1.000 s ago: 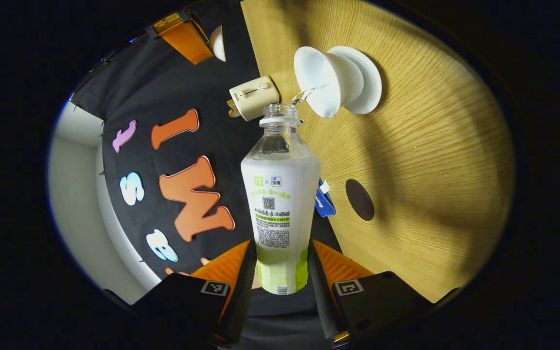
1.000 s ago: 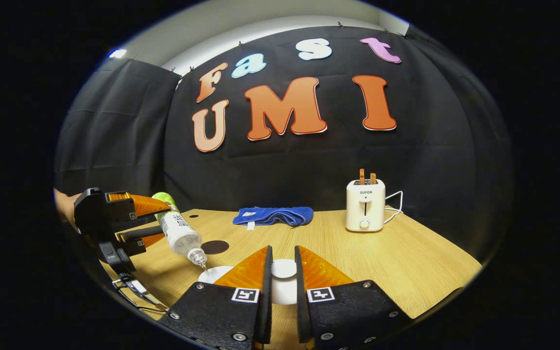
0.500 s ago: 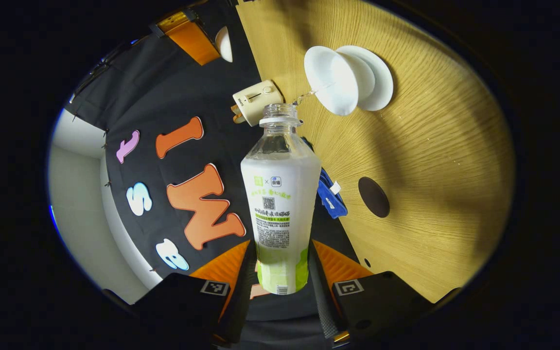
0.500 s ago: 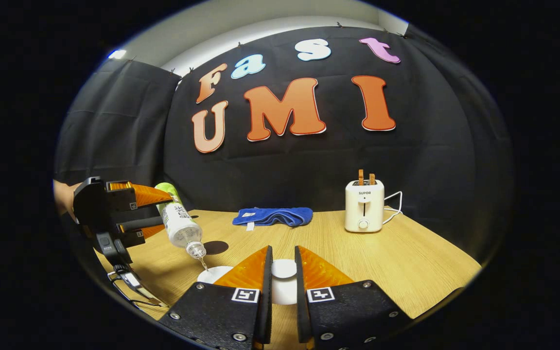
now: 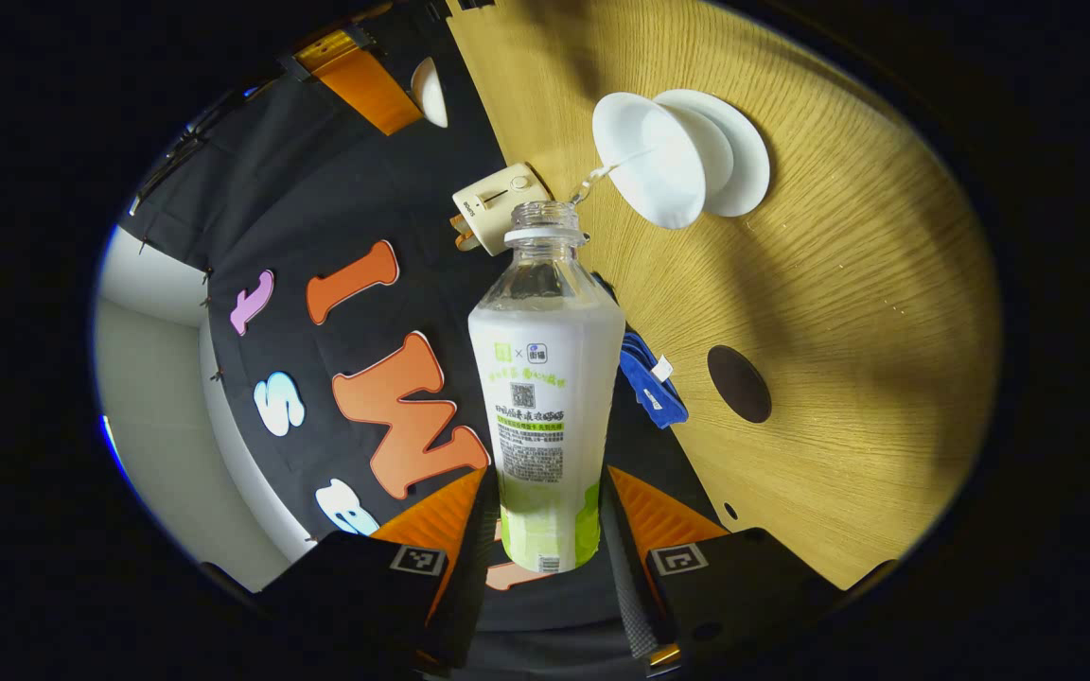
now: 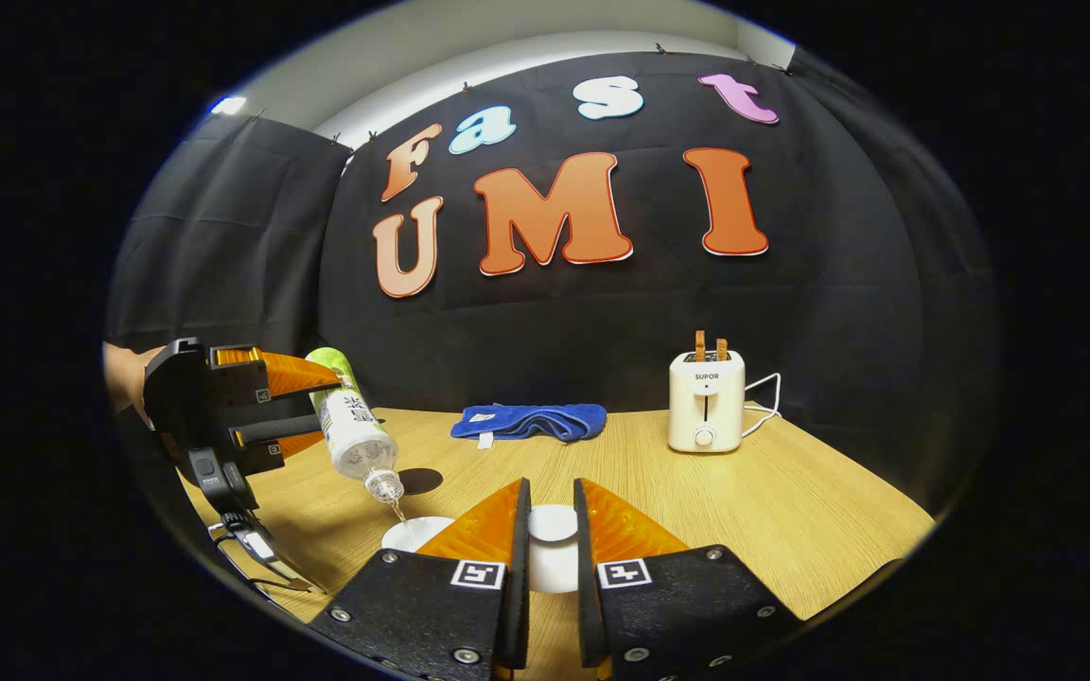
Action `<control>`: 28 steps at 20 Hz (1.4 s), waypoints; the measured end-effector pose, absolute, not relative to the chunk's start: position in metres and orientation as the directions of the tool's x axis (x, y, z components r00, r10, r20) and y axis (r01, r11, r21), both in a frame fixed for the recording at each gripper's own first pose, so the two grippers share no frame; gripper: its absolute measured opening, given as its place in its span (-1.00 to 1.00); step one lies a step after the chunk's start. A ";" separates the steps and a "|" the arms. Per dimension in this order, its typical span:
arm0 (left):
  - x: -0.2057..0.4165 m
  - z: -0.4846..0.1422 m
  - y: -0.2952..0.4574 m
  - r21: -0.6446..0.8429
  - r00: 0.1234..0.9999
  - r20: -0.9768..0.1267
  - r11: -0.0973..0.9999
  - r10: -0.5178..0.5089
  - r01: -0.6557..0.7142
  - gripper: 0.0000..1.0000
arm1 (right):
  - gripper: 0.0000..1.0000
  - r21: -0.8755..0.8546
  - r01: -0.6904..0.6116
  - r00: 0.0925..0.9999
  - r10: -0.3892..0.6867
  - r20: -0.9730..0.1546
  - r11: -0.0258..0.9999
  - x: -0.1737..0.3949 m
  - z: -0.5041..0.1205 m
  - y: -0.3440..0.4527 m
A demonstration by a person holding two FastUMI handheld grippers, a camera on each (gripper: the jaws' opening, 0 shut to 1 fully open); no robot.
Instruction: Open the teacup lid with one hand, grasp the water bottle and pour water into the teacup with the other hand; after pouring, place the water bottle on the coaster and then close the teacup lid.
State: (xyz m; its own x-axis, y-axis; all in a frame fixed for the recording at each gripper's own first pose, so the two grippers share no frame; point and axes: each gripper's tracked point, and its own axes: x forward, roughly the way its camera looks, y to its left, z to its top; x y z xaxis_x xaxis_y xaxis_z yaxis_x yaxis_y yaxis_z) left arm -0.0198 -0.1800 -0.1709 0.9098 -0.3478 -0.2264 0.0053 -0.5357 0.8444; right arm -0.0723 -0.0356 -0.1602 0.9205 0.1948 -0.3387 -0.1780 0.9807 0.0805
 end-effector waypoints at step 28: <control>0.029 -0.138 -0.175 0.954 0.909 0.004 0.274 -0.417 0.122 0.19 | -0.57 0.080 -0.197 0.919 0.213 -0.331 0.977 -0.067 -0.152 -0.014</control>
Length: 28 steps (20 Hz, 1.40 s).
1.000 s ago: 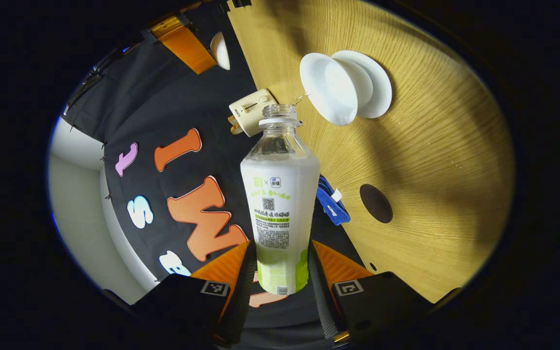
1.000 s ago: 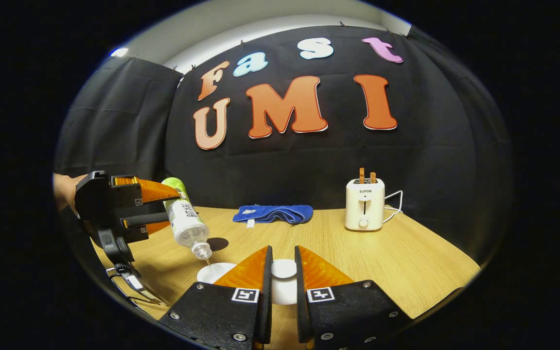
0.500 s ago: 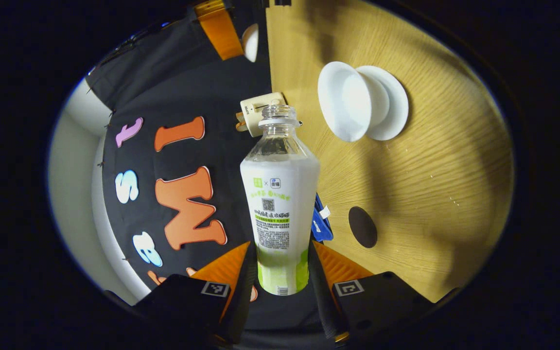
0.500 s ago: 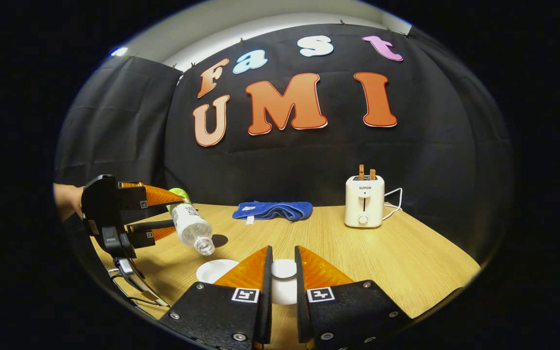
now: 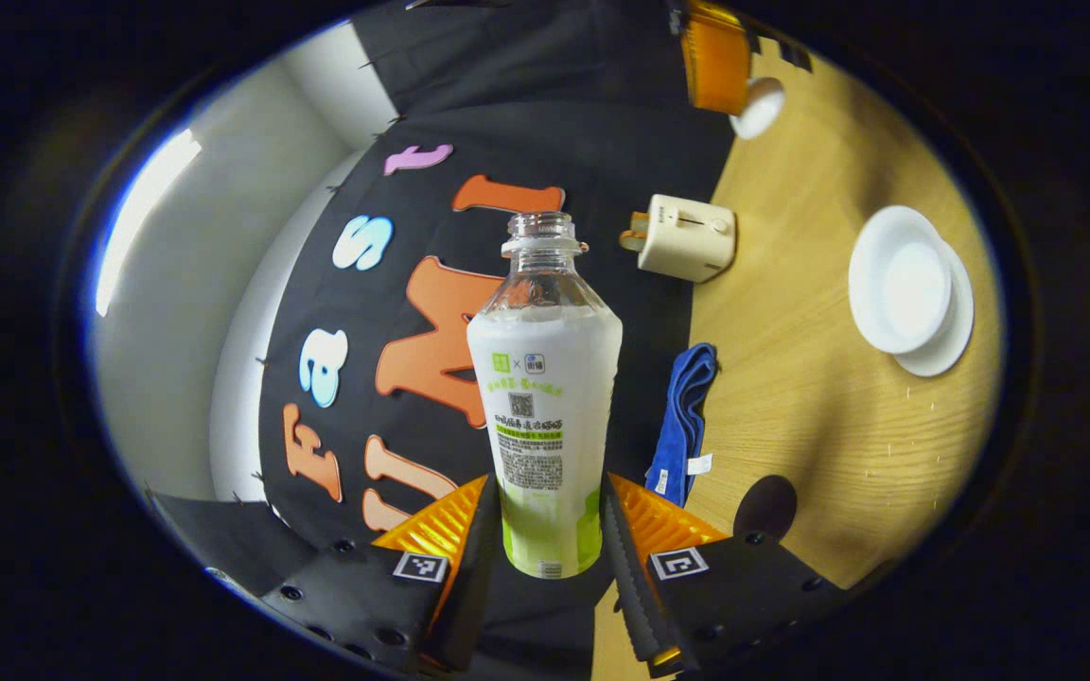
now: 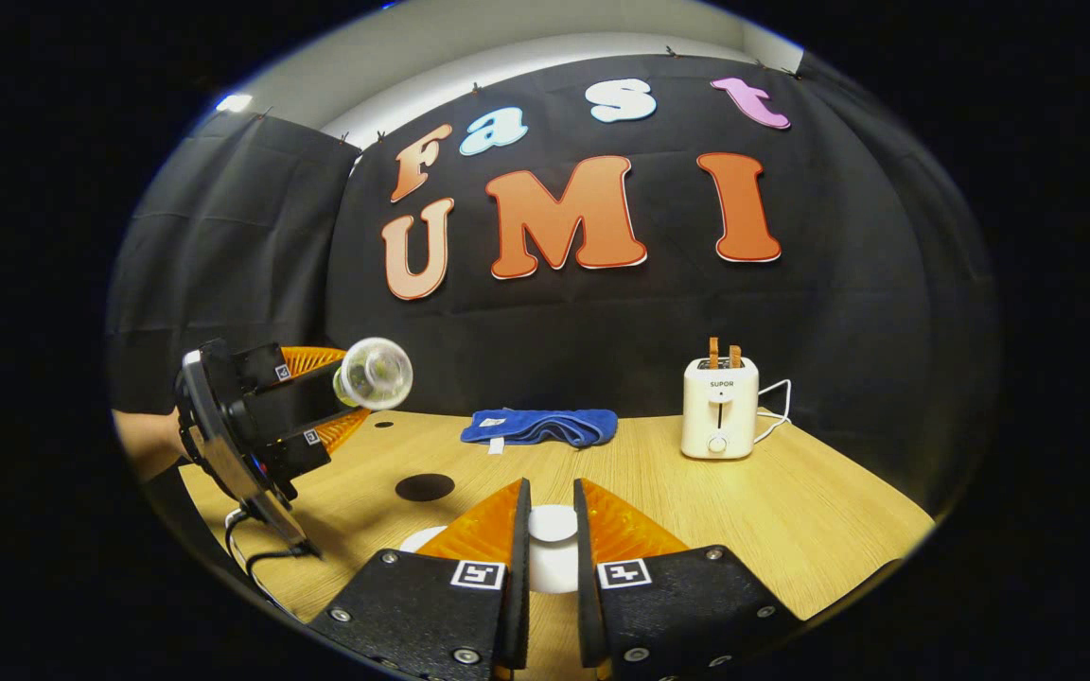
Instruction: Open the teacup lid with one hand, grasp the water bottle and pour water into the teacup with the other hand; after pouring, place the water bottle on the coaster and then close the teacup lid.
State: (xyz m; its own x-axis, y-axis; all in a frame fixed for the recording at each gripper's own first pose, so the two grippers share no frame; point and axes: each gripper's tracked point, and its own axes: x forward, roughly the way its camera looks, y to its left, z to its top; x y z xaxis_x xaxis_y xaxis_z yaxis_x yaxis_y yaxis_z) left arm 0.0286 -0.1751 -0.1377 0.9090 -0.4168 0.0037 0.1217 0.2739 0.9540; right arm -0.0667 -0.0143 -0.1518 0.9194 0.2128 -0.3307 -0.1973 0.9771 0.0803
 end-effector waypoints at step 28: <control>0.115 -0.268 -0.140 -0.047 0.843 -0.460 0.956 -0.278 0.290 0.21 | -0.57 0.107 -0.277 0.889 0.297 -0.349 0.955 -0.053 -0.166 0.030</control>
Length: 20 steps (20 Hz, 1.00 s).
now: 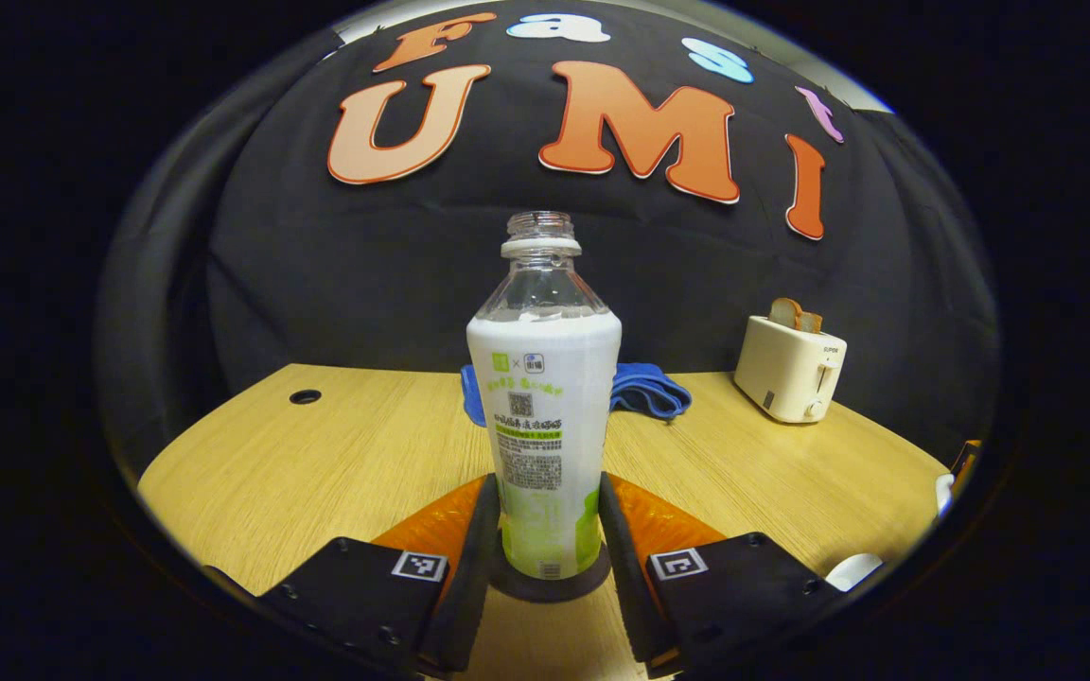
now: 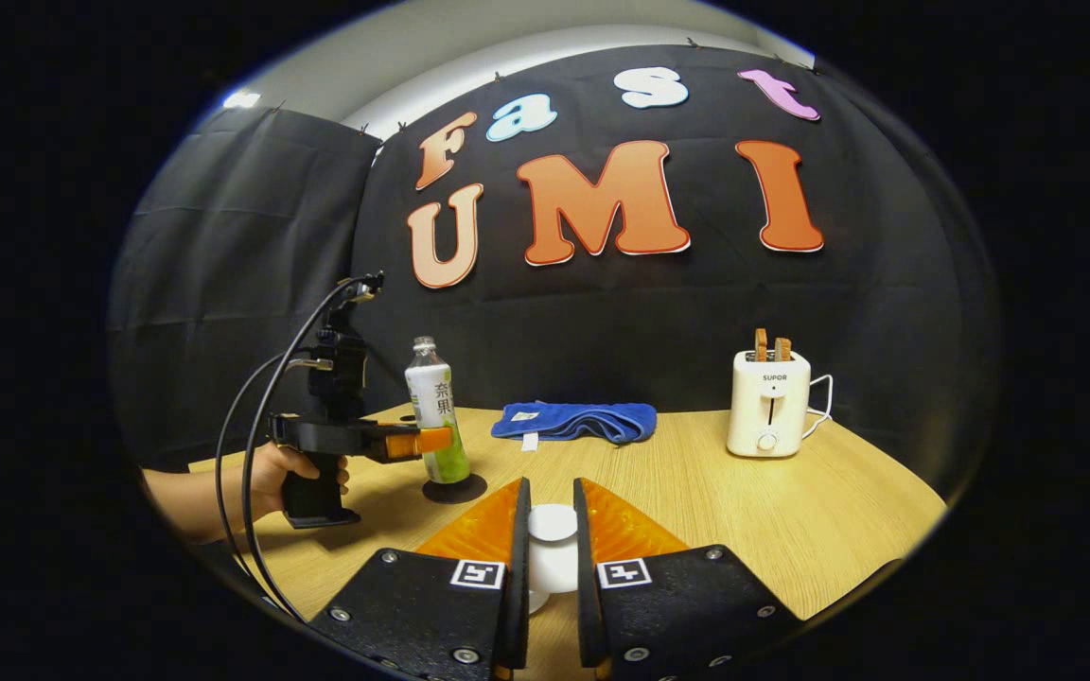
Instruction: Open the teacup lid with one hand, grasp the water bottle and pour water into the teacup with the other hand; after pouring, place the water bottle on the coaster and then close the teacup lid.
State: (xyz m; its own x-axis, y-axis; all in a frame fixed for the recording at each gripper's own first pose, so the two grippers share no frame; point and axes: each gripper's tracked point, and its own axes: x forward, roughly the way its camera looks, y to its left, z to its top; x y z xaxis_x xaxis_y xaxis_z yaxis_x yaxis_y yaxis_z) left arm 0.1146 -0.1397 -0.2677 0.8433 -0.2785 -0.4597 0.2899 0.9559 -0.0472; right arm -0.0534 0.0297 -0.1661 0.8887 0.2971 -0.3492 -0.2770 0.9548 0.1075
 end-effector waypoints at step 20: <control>0.084 -0.273 -0.141 0.047 0.845 -0.455 0.940 -0.282 0.339 0.96 | -0.57 0.123 -0.334 0.857 0.355 -0.374 0.934 -0.067 -0.184 0.070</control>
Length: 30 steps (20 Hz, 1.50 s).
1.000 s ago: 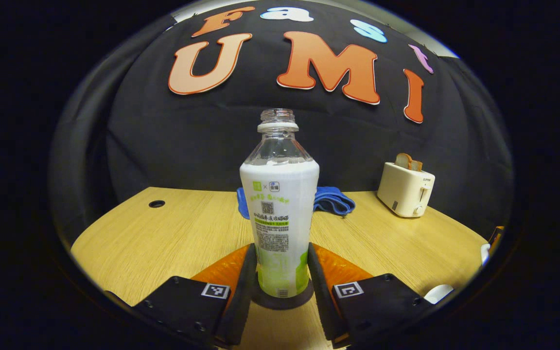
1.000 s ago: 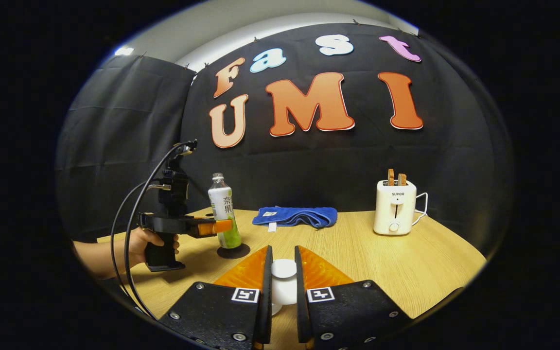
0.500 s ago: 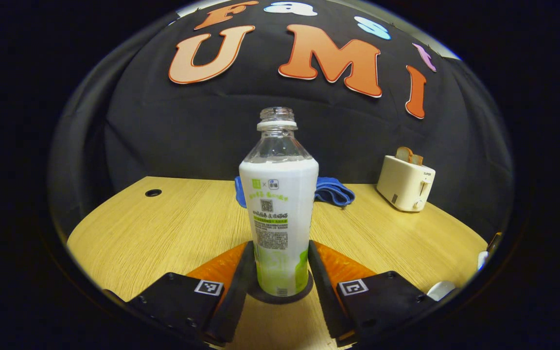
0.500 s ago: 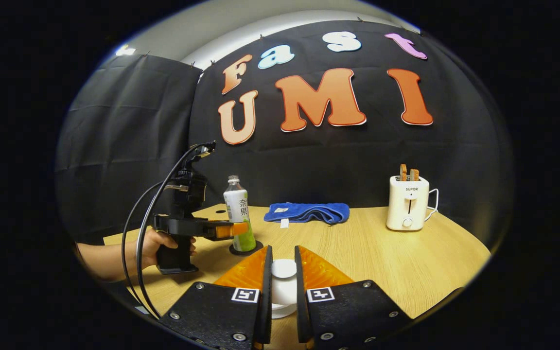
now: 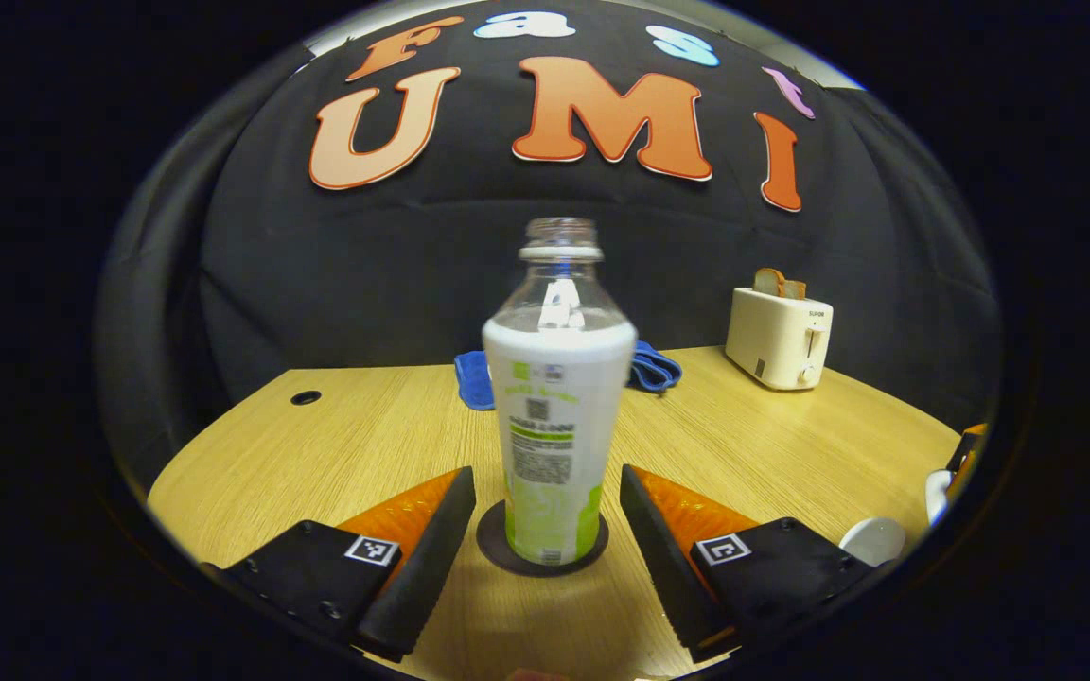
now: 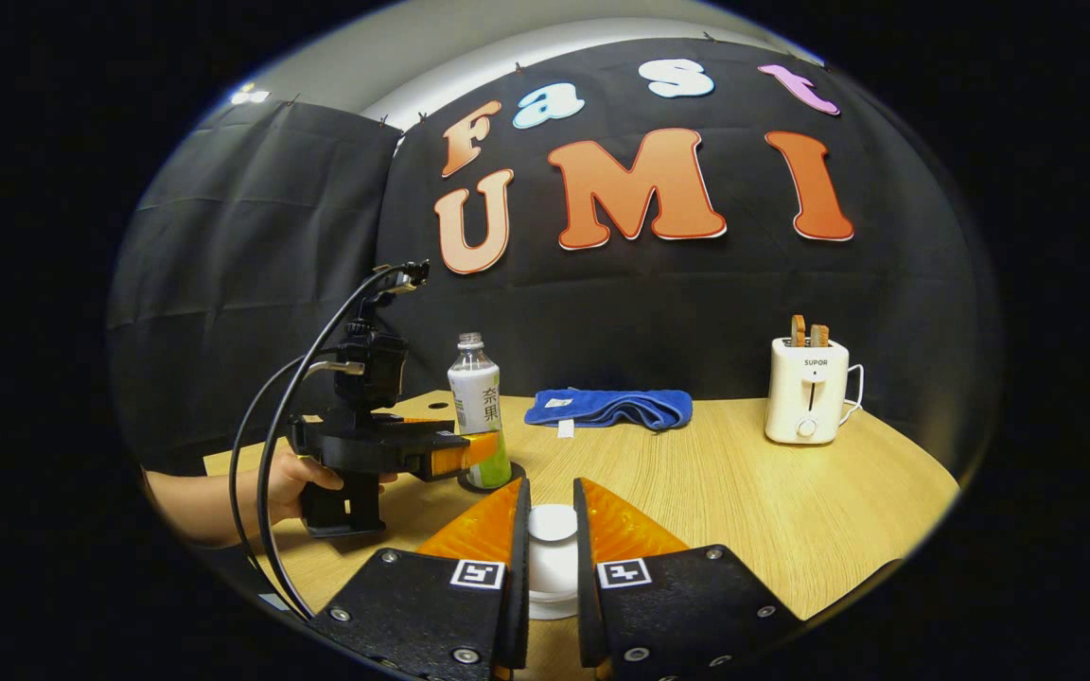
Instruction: Open the teacup lid with one hand, grasp the water bottle and pour water into the teacup with the other hand; after pouring, place the water bottle on the coaster and then close the teacup lid.
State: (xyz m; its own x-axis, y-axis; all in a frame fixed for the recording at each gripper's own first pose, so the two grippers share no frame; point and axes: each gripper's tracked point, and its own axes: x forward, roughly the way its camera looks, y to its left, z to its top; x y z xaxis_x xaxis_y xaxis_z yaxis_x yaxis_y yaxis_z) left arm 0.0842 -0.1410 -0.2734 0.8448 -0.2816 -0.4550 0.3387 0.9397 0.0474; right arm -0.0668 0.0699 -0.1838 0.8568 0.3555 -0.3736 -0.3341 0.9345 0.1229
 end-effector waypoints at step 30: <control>0.031 -0.181 -0.080 0.105 0.943 -0.267 0.966 -0.200 0.235 0.95 | -0.37 0.071 -0.289 0.838 0.288 -0.463 0.955 -0.062 -0.229 0.081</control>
State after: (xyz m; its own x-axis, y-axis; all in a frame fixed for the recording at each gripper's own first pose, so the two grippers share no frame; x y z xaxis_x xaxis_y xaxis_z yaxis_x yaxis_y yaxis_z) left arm 0.0315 -0.0804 -0.1810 0.9425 -0.2003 -0.2675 0.2351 0.9663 0.1047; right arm -0.0620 0.0815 -0.2285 0.8382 0.2884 -0.4629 -0.2895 0.9546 0.0706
